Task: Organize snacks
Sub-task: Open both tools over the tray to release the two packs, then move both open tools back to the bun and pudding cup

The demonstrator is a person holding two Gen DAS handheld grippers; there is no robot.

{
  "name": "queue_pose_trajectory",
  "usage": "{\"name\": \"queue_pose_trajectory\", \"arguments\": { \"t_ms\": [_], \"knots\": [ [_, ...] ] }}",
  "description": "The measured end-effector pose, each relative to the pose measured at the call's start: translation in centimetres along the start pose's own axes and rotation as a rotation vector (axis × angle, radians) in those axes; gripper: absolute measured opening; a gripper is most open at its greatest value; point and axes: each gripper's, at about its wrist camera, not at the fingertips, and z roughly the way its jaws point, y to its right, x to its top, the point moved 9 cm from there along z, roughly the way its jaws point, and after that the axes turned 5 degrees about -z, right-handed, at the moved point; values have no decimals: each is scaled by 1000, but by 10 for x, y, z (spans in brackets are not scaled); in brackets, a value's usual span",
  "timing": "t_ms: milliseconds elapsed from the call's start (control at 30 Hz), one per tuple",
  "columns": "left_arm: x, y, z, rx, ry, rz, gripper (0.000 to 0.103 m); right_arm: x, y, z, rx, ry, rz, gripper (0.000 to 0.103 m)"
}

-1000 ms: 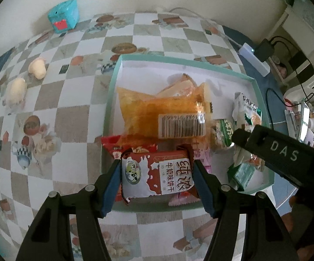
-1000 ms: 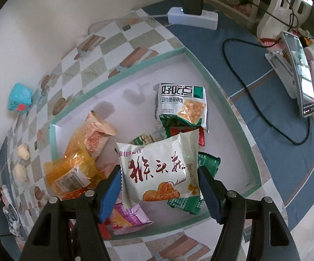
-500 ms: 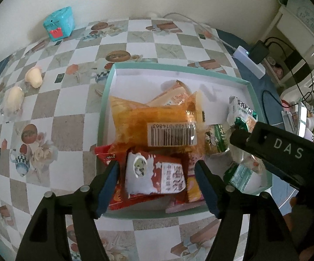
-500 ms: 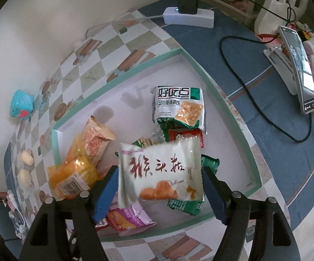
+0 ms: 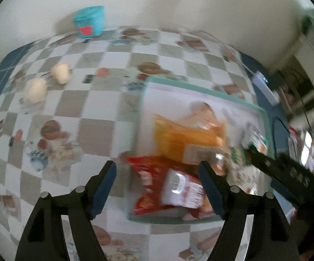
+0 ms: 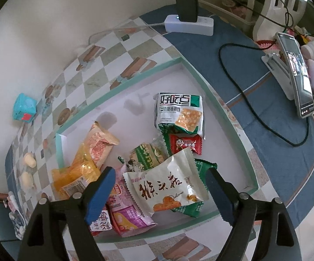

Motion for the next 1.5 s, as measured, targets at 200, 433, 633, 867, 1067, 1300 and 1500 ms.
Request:
{"name": "queue_pose_trajectory", "arguments": {
  "t_ms": [200, 433, 633, 867, 1067, 1300, 1500],
  "knots": [
    [22, -59, -12, 131, 56, -141, 80, -1, -8, -2, -9, 10, -30, 88],
    [33, -129, -24, 240, 76, -275, 97, -5, -32, -8, -21, 34, -107, 88],
    [32, -178, -29, 280, 65, -386, 97, -13, -61, -18, 4, 62, -188, 103],
    [28, -225, -37, 309, 72, -490, 97, -23, -96, -30, 8, 110, -294, 103],
    [27, -255, -46, 331, 88, -547, 97, -34, -128, -35, 24, 140, -391, 103],
    [23, -284, -47, 335, 83, -615, 97, -49, -160, -32, 36, 152, -477, 103],
    [21, -306, -46, 337, 75, -661, 97, -60, -178, -21, 38, 127, -526, 103]
  ]
}}
